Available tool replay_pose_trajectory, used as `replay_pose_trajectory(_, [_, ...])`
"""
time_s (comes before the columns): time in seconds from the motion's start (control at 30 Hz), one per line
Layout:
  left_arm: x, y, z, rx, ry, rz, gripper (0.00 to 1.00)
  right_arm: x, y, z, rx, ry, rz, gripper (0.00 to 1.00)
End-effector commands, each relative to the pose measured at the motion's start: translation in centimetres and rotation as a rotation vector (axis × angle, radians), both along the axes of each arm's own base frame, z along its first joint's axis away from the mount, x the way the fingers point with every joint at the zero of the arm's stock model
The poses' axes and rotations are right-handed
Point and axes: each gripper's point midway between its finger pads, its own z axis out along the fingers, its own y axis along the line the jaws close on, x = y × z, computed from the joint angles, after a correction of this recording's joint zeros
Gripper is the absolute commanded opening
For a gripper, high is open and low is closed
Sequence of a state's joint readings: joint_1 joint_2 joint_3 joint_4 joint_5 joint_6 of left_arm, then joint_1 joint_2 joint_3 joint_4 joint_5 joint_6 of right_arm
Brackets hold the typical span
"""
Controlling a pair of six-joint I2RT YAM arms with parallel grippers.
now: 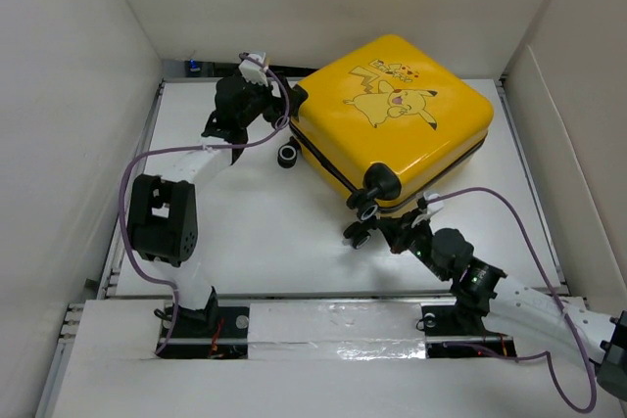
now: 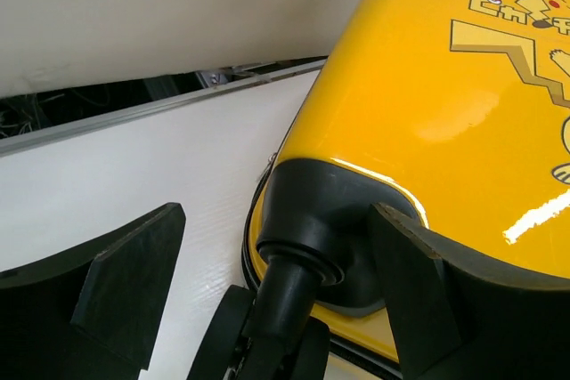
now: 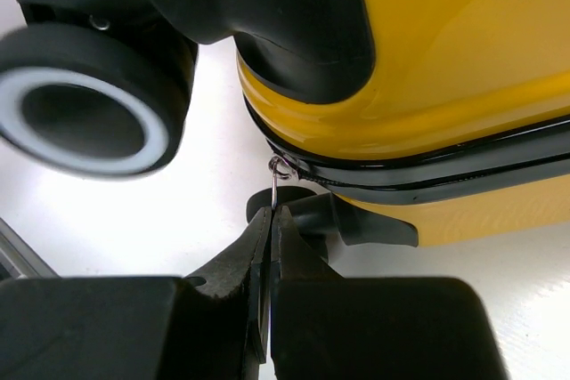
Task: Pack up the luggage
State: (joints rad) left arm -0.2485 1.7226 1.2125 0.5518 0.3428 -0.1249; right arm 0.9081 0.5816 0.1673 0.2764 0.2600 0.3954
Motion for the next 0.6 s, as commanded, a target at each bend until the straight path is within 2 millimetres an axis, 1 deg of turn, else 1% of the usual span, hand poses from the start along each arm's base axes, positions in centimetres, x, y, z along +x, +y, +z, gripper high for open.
replay_pose_trajectory(0.0, [-0.9, -0.8, -2.9, 0.089, 0.088, -0.079, 0.8, -0.7, 1.7, 4.6, 0.116, -0.092, 0.092, 0.0])
replay_pose_trajectory(0.07, [-1.0, -0.9, -3.4, 0.097, 0.1, -0.09, 0.79, -0.6, 1.5, 4.6, 0.11, -0.09, 0.083, 0.0])
replay_pose_trajectory(0.13, [-1.2, -0.8, -4.3, 0.109, 0.124, -0.089, 0.83, -0.6, 1.4, 4.8, 0.113, -0.095, 0.084, 0.0])
replay_pose_trajectory(0.2, [-1.5, -0.7, -4.7, 0.123, 0.136, -0.097, 0.88, -0.6, 1.4, 4.7, 0.109, -0.097, 0.086, 0.0])
replay_pose_trajectory(0.27, [-1.7, -1.1, -4.4, 0.125, 0.144, -0.126, 0.9, -0.6, 1.4, 4.7, 0.103, -0.096, 0.086, 0.0])
replay_pose_trajectory(0.3, [-1.9, -0.7, -5.1, 0.134, 0.19, -0.132, 0.91, -0.6, 1.4, 4.6, 0.1, -0.095, 0.088, 0.0])
replay_pose_trajectory(0.33, [-1.7, -1.1, -4.0, 0.151, 0.167, -0.161, 0.92, -0.7, 1.4, 4.7, 0.098, -0.093, 0.089, 0.0])
replay_pose_trajectory(0.37, [-1.7, -0.9, -3.9, 0.156, 0.179, -0.175, 0.92, -0.7, 1.4, 4.6, 0.099, -0.093, 0.091, 0.0])
replay_pose_trajectory(0.4, [-1.9, -0.1, -4.9, 0.174, 0.232, -0.186, 0.92, -0.7, 1.3, 4.6, 0.103, -0.096, 0.086, 0.0])
replay_pose_trajectory(0.43, [-1.9, -0.1, -3.9, 0.168, 0.229, -0.216, 0.92, -0.5, 1.1, 4.7, 0.105, -0.098, 0.076, 0.0])
replay_pose_trajectory(0.47, [-1.8, 1.0, -4.0, 0.169, 0.244, -0.212, 0.92, -0.5, 1.1, 4.6, 0.105, -0.098, 0.077, 0.0])
replay_pose_trajectory(0.53, [-2.8, 1.7, -4.6, 0.178, 0.282, -0.246, 0.92, -0.6, 1.0, 4.8, 0.112, -0.104, 0.078, 0.0])
replay_pose_trajectory(0.57, [-3.3, 1.6, -4.9, 0.184, 0.294, -0.265, 0.92, -0.7, 1.0, 4.9, 0.113, -0.107, 0.08, 0.0])
